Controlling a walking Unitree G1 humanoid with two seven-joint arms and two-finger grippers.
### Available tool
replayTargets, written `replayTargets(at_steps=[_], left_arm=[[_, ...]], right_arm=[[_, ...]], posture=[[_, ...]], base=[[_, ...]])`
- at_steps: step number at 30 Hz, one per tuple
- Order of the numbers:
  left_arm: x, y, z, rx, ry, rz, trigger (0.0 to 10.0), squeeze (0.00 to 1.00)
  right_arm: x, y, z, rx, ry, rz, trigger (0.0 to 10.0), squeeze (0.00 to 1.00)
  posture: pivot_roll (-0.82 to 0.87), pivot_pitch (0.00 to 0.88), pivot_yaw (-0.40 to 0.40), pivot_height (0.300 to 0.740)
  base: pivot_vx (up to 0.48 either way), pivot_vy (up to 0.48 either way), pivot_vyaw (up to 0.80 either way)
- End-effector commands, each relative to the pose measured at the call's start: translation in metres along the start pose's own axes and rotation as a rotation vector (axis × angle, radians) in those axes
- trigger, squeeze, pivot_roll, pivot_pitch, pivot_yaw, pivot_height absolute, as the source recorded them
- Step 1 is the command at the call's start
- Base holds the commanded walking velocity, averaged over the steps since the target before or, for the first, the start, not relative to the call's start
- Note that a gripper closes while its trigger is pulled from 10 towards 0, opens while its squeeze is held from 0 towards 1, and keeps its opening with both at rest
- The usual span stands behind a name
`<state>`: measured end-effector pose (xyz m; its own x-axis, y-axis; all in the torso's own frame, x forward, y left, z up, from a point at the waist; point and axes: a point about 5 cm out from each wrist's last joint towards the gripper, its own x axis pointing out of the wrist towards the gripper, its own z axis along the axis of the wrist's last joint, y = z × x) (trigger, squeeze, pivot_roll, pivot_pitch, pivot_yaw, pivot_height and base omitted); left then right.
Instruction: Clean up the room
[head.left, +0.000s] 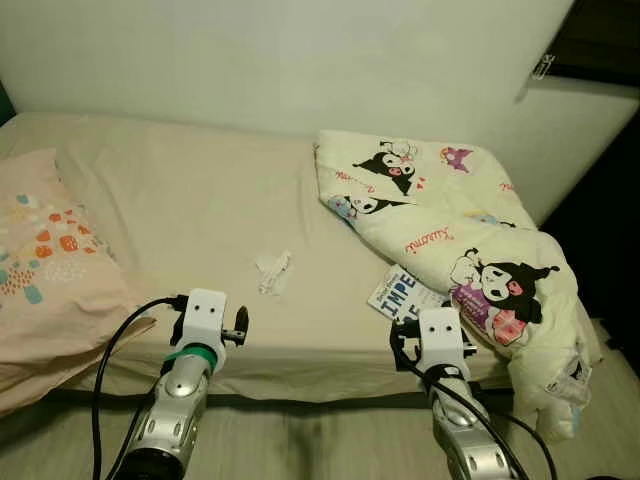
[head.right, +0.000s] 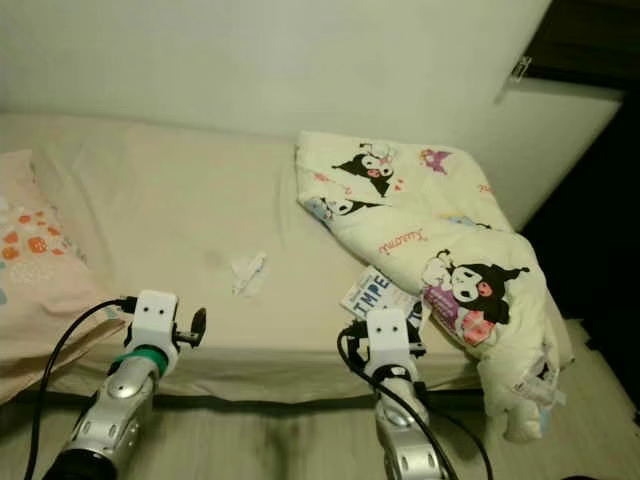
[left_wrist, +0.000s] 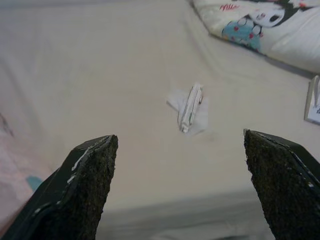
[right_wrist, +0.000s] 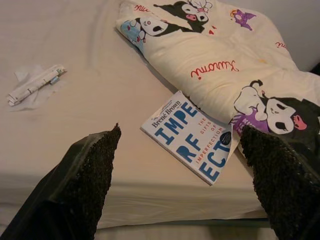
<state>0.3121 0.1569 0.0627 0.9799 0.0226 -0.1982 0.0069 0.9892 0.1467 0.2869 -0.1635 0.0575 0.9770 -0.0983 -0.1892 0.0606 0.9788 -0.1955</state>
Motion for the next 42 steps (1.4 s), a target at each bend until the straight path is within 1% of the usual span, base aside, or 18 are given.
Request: replayTargets(at_steps=[1, 3, 11, 16, 20, 27, 31, 35, 39, 42], left_arm=[[-0.001, -0.001, 0.001, 0.009, 0.004, -0.008, 10.0, 0.0], [-0.002, -0.001, 0.003, 0.008, -0.008, -0.007, 10.0, 0.0], [-0.002, -0.004, 0.006, 0.02, -0.022, -0.019, 10.0, 0.0], [-0.004, -0.004, 0.005, 0.019, -0.018, -0.018, 10.0, 0.0], [-0.006, -0.008, 0.005, 0.019, -0.016, -0.03, 10.0, 0.0], [-0.006, -0.009, 0.005, 0.014, -0.013, -0.031, 10.0, 0.0], [-0.004, 0.001, 0.002, 0.004, 0.01, -0.005, 10.0, 0.0], [-0.004, 0.01, -0.004, 0.022, 0.034, 0.016, 10.0, 0.0], [-0.005, 0.014, -0.007, 0.029, 0.042, 0.025, 10.0, 0.0], [-0.006, 0.013, -0.009, 0.03, 0.046, 0.02, 10.0, 0.0]], right_arm=[[-0.001, -0.006, -0.009, 0.014, 0.027, -0.009, 10.0, 0.0], [-0.001, -0.007, -0.01, 0.021, 0.033, -0.011, 10.0, 0.0], [0.002, -0.006, -0.011, 0.018, 0.036, 0.003, 10.0, 0.0], [0.003, -0.005, -0.013, 0.015, 0.041, 0.012, 10.0, 0.0], [0.004, -0.005, -0.014, 0.013, 0.044, 0.016, 10.0, 0.0], [0.005, -0.004, -0.014, 0.009, 0.047, 0.019, 10.0, 0.0], [0.006, 0.001, -0.011, 0.015, 0.046, 0.014, 10.0, 0.0], [0.007, 0.006, -0.01, 0.031, 0.046, 0.007, 10.0, 0.0], [0.006, 0.01, -0.009, 0.032, 0.046, 0.012, 10.0, 0.0], [0.006, 0.014, -0.009, 0.032, 0.049, 0.02, 10.0, 0.0]], posture=[[-0.02, 0.0, -0.036, 0.74], [-0.02, 0.0, -0.021, 0.74], [-0.03, 0.0, -0.015, 0.74], [-0.03, 0.0, -0.008, 0.74], [-0.03, 0.0, -0.008, 0.74], [-0.03, 0.0, -0.008, 0.74], [-0.01, 0.0, 0.017, 0.74], [-0.01, 0.0, 0.035, 0.74], [0.0, 0.0, 0.04, 0.74], [0.0, 0.0, 0.044, 0.74]], base=[[0.0, 0.0, 0.0], [0.0, 0.0, 0.0], [0.0, 0.0, 0.0], [0.0, 0.0, 0.0], [0.0, 0.0, 0.0], [0.0, 0.0, 0.0], [0.0, 0.0, 0.0], [0.0, 0.0, 0.0], [0.0, 0.0, 0.0], [0.0, 0.0, 0.0]])
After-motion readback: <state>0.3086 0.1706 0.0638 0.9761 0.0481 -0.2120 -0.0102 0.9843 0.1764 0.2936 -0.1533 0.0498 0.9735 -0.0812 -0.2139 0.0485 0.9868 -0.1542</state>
